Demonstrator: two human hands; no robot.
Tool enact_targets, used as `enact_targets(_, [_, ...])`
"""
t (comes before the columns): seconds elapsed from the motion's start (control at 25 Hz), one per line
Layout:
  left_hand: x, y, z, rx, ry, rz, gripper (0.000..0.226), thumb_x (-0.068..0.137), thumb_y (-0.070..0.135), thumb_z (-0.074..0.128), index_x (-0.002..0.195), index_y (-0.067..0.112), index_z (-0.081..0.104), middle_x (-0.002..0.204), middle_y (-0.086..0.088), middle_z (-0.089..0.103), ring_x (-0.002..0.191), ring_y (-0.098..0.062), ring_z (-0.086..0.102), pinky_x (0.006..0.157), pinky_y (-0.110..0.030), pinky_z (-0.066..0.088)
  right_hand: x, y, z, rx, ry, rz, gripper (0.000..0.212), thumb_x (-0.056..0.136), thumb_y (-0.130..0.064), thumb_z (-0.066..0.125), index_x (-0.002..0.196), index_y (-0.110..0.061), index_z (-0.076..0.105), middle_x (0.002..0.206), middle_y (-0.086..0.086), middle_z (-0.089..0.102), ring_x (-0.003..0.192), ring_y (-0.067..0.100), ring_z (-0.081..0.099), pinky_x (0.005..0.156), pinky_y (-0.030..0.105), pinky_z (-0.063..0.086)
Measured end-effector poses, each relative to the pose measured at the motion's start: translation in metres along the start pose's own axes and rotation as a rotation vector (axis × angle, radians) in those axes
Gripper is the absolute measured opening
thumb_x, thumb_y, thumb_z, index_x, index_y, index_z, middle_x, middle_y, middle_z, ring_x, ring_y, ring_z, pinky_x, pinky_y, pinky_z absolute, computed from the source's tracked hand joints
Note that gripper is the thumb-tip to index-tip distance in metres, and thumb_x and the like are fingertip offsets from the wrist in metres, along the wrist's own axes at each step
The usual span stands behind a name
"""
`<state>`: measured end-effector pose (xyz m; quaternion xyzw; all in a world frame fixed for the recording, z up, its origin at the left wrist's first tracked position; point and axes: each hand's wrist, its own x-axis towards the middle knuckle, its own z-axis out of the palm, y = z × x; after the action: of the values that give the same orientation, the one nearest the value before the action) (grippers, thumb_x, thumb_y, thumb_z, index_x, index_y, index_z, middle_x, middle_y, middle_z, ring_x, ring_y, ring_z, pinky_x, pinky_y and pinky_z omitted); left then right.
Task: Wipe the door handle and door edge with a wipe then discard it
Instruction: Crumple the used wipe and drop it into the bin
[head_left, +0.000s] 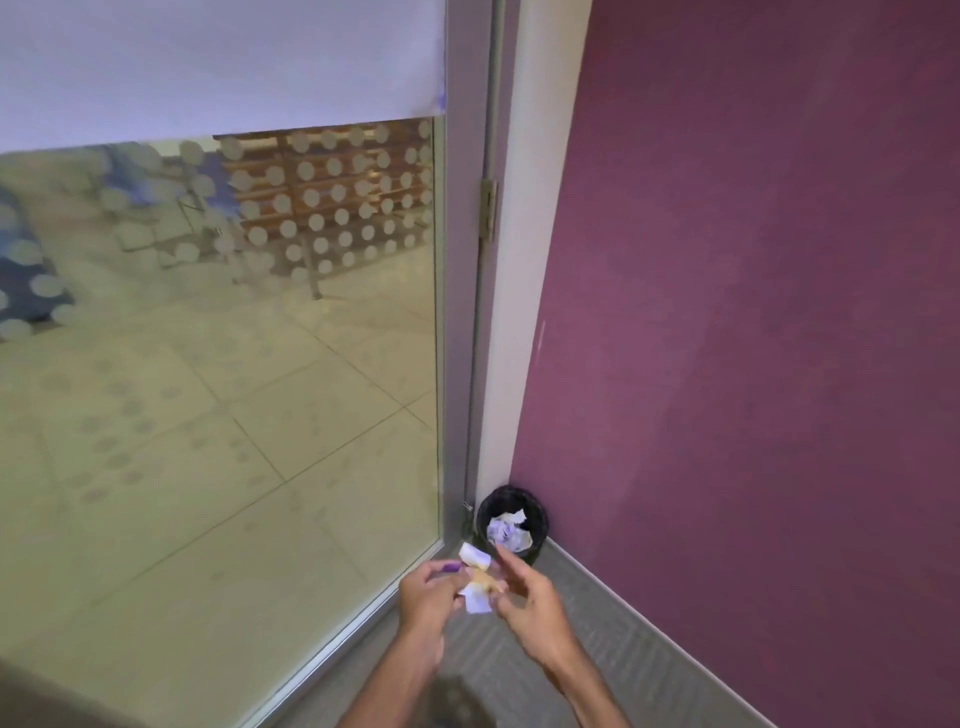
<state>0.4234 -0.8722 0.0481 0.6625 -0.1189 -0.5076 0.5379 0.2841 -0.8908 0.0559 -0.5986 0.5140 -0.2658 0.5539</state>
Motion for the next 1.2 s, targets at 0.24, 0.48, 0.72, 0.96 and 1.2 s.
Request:
enact_targets(0.24, [0.074, 0.029, 0.046, 0.126, -0.213, -0.135, 0.011, 0.082, -0.011, 0.067, 0.092, -0.007, 0.069, 0.055, -0.009, 0.068, 0.038, -0.011, 0.058, 0.036, -0.016, 0.045, 0.083, -0.009, -0.024, -0.254, 0.157, -0.028, 0.051, 0.076, 0.001, 0.075, 0.124, -0.013, 0.065, 0.100, -0.003, 0.068, 0.081, 0.001, 0.060, 0.076, 0.010, 0.046])
enact_targets(0.48, [0.141, 0.057, 0.071, 0.277, -0.317, -0.149, 0.008, 0.086, 0.003, 0.069, 0.093, 0.003, 0.074, 0.063, 0.000, 0.071, 0.053, -0.005, 0.064, 0.054, -0.018, 0.053, 0.163, -0.029, -0.034, -0.500, 0.074, -0.049, 0.037, 0.076, -0.001, 0.069, 0.110, -0.016, 0.073, 0.102, 0.000, 0.072, 0.093, 0.014, 0.063, 0.081, 0.023, 0.049])
enact_targets(0.72, [0.182, 0.067, 0.100, 0.097, -0.214, -0.149, 0.014, 0.082, -0.019, 0.062, 0.090, -0.008, 0.060, 0.083, -0.025, 0.067, 0.070, -0.027, 0.067, 0.054, -0.021, 0.058, 0.214, -0.030, -0.046, -0.389, 0.110, -0.001, 0.045, 0.074, 0.006, 0.067, 0.112, -0.018, 0.067, 0.092, -0.002, 0.071, 0.080, 0.003, 0.063, 0.079, 0.026, 0.057])
enact_targets(0.96, [0.210, 0.072, 0.167, 0.243, -0.209, -0.139, 0.017, 0.086, -0.006, 0.059, 0.074, 0.005, 0.064, 0.068, -0.009, 0.062, 0.055, -0.014, 0.062, 0.047, -0.019, 0.048, 0.269, -0.010, -0.099, -0.546, -0.129, -0.124, 0.034, 0.094, -0.002, 0.054, 0.127, -0.004, 0.061, 0.117, -0.007, 0.057, 0.107, -0.001, 0.048, 0.089, 0.002, 0.038])
enact_targets(1.2, [0.229, 0.071, 0.212, 0.698, 0.016, -0.024, 0.019, 0.092, 0.007, 0.054, 0.095, 0.010, 0.073, 0.098, -0.012, 0.071, 0.091, -0.019, 0.069, 0.079, -0.023, 0.051, 0.319, 0.009, -0.161, -0.585, 0.010, -0.169, 0.014, 0.091, -0.011, 0.065, 0.100, -0.004, 0.072, 0.095, 0.013, 0.072, 0.088, 0.029, 0.065, 0.079, 0.037, 0.050])
